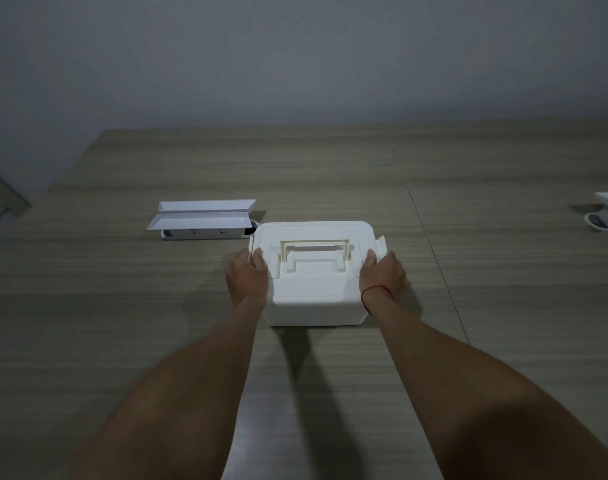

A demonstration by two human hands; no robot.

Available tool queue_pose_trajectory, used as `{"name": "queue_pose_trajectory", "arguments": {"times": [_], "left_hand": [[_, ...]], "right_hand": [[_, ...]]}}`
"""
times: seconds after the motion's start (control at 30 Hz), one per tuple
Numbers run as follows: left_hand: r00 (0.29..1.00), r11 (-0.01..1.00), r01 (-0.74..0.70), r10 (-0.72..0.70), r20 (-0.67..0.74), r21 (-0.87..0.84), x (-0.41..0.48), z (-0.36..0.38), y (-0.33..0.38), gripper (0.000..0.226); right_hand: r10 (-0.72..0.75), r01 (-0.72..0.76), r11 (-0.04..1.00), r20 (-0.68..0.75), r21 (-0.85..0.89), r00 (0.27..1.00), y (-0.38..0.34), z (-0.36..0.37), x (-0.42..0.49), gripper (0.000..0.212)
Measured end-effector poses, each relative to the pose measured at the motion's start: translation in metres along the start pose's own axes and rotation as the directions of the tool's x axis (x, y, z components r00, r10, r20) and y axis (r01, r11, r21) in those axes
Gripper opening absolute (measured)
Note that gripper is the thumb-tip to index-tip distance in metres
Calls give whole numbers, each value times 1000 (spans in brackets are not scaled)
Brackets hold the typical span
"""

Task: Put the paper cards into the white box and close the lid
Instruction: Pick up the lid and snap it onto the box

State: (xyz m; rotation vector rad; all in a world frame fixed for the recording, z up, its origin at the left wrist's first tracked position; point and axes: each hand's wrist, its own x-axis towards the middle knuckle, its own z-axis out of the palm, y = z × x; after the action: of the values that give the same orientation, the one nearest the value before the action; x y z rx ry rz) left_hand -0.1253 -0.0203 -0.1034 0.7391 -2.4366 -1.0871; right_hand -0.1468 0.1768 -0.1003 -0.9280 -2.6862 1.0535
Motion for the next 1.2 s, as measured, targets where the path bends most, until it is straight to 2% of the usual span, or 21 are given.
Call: {"name": "queue_pose_trajectory", "arguments": {"times": [0.3, 0.4, 0.47, 0.53, 0.6, 0.67, 0.77, 0.87, 0.93, 1.07, 1.2], "left_hand": [[1000, 998, -25, 25, 6, 51, 1, 2, 0, 35], [999, 996, 47, -49, 22, 81, 1, 2, 8, 36], [978, 976, 199, -203, 40, 87, 4, 4, 23, 48], [933, 935, 347, -352, 81, 67, 8, 6, 37, 70], [898, 907, 415, -420, 132, 70, 10, 9, 45, 86], [884, 897, 433, -441, 153, 87, 9, 10, 47, 90], [907, 921, 372, -387, 169, 113, 4, 7, 39, 86], [961, 966, 124, -174, 214, 228, -8, 2, 23, 78], [976, 965, 9, -66, 209, 263, -15, 1, 16, 73], [984, 946, -61, 3, 180, 320, -18, 7, 19, 78], [982, 938, -71, 6, 190, 338, 5, 17, 24, 78]], "right_hand": [[-134, 133, 990, -23, -40, 991, 2, 5, 1, 31], [-74, 74, 997, -5, 26, 997, -6, -1, 4, 29], [45, -50, 990, 36, 135, 998, -18, -5, 7, 43], [154, -173, 967, 111, 188, 982, -32, -5, 6, 69], [197, -221, 965, 168, 139, 966, -41, -2, 3, 86], [197, -218, 971, 191, 99, 962, -42, 0, 0, 89], [166, -194, 974, 214, 114, 963, -36, 0, 1, 87], [10, -21, 999, 254, 38, 967, -17, 0, -1, 88], [-86, 85, 996, 226, 15, 970, -5, 0, -4, 86], [-125, 128, 992, 100, -24, 987, -8, 8, -5, 77], [-143, 146, 988, 61, -53, 988, -25, 21, 11, 72]]}}
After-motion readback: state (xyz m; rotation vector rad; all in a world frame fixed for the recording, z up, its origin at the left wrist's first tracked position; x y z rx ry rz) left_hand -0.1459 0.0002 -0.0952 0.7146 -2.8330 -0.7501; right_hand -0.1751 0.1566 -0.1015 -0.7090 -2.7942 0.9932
